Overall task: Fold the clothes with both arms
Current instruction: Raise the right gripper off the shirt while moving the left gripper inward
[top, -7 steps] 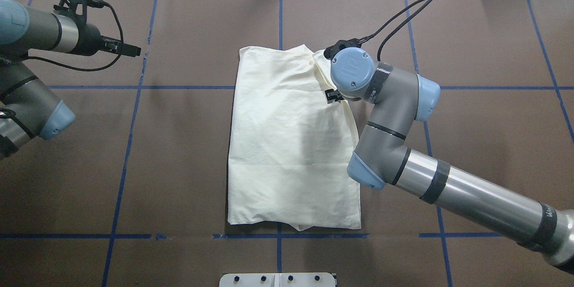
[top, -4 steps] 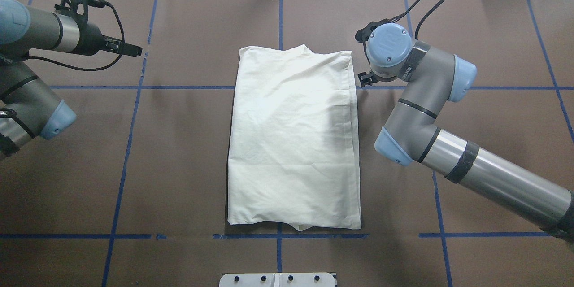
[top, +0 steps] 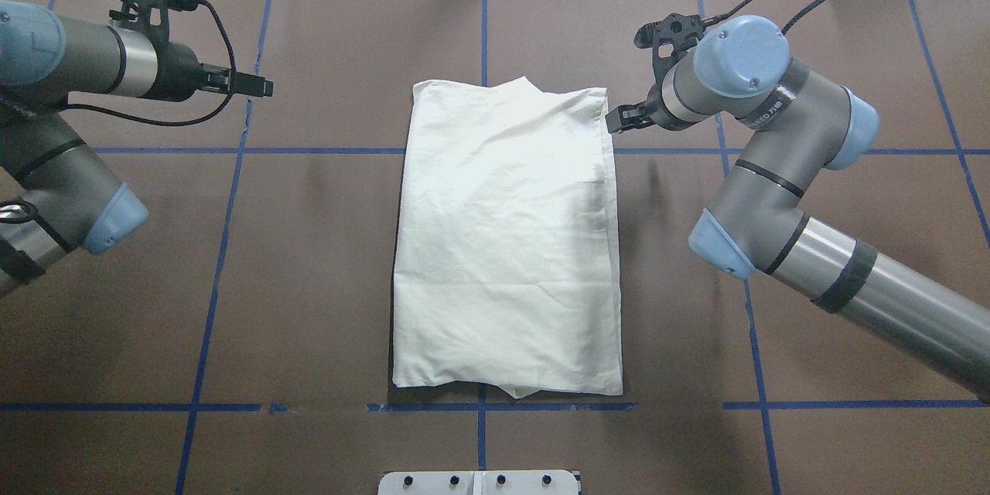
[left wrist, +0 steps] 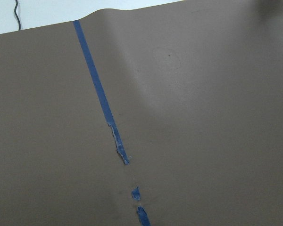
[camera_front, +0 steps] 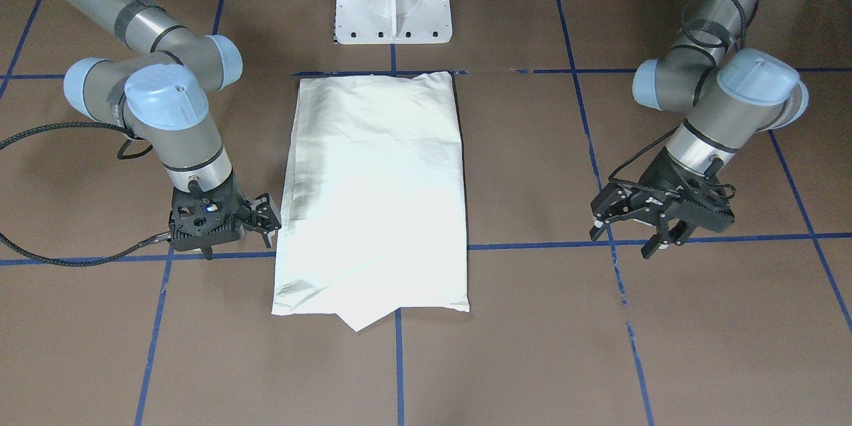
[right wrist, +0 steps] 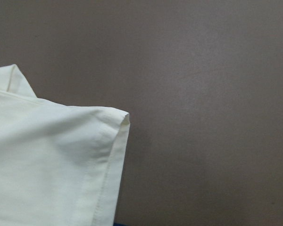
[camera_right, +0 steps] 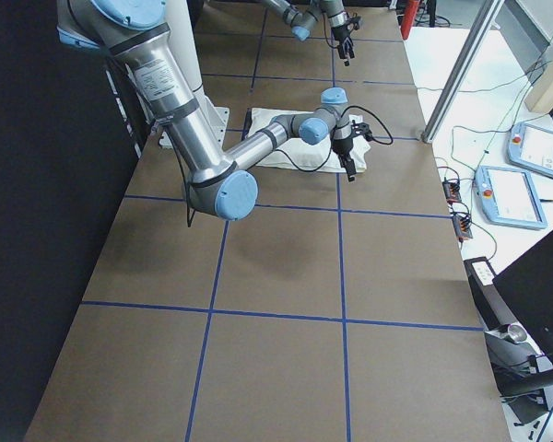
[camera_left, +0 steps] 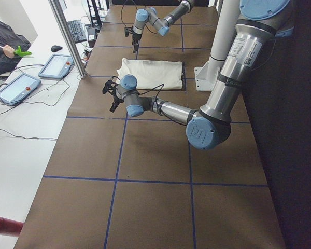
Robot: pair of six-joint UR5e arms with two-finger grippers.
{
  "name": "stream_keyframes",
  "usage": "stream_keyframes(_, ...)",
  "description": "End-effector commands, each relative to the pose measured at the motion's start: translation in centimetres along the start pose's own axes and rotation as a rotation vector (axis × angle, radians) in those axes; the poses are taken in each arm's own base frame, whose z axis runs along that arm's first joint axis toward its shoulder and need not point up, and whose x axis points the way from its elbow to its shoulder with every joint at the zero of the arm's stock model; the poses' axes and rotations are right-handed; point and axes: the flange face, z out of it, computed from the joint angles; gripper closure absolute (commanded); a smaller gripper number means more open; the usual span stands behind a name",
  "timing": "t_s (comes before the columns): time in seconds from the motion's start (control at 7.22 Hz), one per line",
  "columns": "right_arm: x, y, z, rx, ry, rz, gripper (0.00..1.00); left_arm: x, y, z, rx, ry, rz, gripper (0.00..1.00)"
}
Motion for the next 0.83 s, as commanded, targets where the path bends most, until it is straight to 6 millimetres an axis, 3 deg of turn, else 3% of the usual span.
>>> stream_keyframes(0.0,-0.8,5.3,-3.9,0.032,-0.167,0.24,0.0,6.7,5.7,-3.1,0.003,0.097,-0.115,0.0)
stream_keyframes(0.14,-1.8,9.9,-6.7,0.05,-0.199,0.382,0.0,9.3,9.7,-5.0,-0.008,0.133,-0.185,0.0)
stream_keyframes(0.28,-4.2,14.1,-8.9,0.099,-0.231,0.495,0.0,12.3,13.1,-5.5,-0.023,0.161,-0.272,0.0)
stream_keyframes(0.42,-5.7,17.4,-9.7,0.109,-0.249,0.568,0.0,15.9,16.9,-4.8,-0.034,0.183,-0.353,0.0)
stream_keyframes(0.69,-6.0,22.8,-10.3,0.141,-0.241,0.643,0.0,19.2,22.1,-4.2,-0.048,0.187,-0.489,0.03)
